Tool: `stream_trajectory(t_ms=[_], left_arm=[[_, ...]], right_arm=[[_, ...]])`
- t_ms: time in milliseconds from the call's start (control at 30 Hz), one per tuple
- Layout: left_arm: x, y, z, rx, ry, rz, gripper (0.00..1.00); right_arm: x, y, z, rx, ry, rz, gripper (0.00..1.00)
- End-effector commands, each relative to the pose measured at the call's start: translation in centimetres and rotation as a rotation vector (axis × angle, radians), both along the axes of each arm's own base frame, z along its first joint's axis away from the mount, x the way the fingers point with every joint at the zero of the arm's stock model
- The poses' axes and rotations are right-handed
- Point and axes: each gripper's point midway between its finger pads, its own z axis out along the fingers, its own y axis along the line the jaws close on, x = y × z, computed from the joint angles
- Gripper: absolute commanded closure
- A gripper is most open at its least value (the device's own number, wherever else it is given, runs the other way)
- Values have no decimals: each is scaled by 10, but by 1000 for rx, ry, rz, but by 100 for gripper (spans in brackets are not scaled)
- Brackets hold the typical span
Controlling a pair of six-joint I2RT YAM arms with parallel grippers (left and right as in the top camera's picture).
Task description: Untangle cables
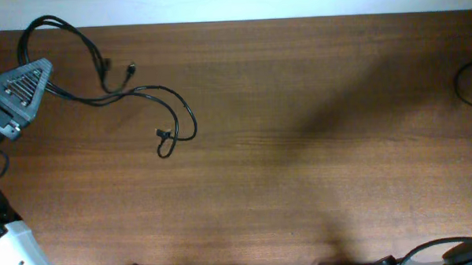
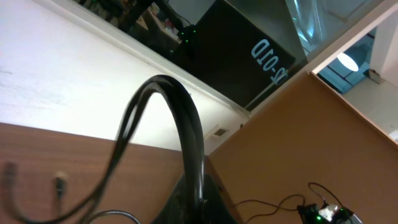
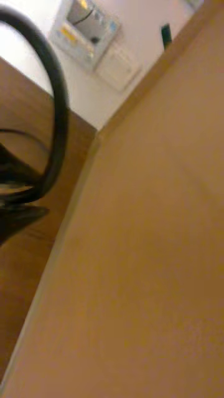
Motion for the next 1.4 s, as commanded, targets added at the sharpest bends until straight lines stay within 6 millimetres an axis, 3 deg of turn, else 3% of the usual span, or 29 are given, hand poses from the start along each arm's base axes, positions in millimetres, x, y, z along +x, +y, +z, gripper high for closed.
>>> stream_trajectory(t_ms=[0, 167, 367, 567, 700, 833, 867, 1067, 1167, 1233, 1367], left_arm=[[-5, -5, 2, -2, 2, -40, 100], [-7, -6, 2, -1, 3, -55, 100], [-10, -20, 5, 35, -30, -123, 98], [-11, -70, 13, 84, -100, -291, 95], [0, -94, 8, 75, -100, -398, 94], [13, -110, -12, 41, -45, -545, 95], [15, -117, -20, 48, -51, -615, 94], [41, -144, -49, 45, -55, -735, 91], [54, -149, -58, 58, -72, -733, 100], [70, -150, -63, 62, -59, -660, 100], [106, -137, -73, 91, -23, -434, 100]], right_arm=[[-9, -14, -8, 26, -3, -68, 1], [13, 5, -8, 65, -56, 85, 1], [53, 61, 16, 98, -169, 406, 1], [111, 165, 70, 8, -278, 832, 2], [139, 250, 99, -42, -316, 1067, 1], [150, 337, 129, -124, -375, 1320, 1], [151, 372, 136, -136, -392, 1400, 1], [137, 492, 147, -183, -442, 1739, 1], [129, 530, 147, -204, -460, 1846, 1], [127, 546, 146, -255, -466, 1881, 1], [150, 548, 118, -301, -325, 1743, 1]])
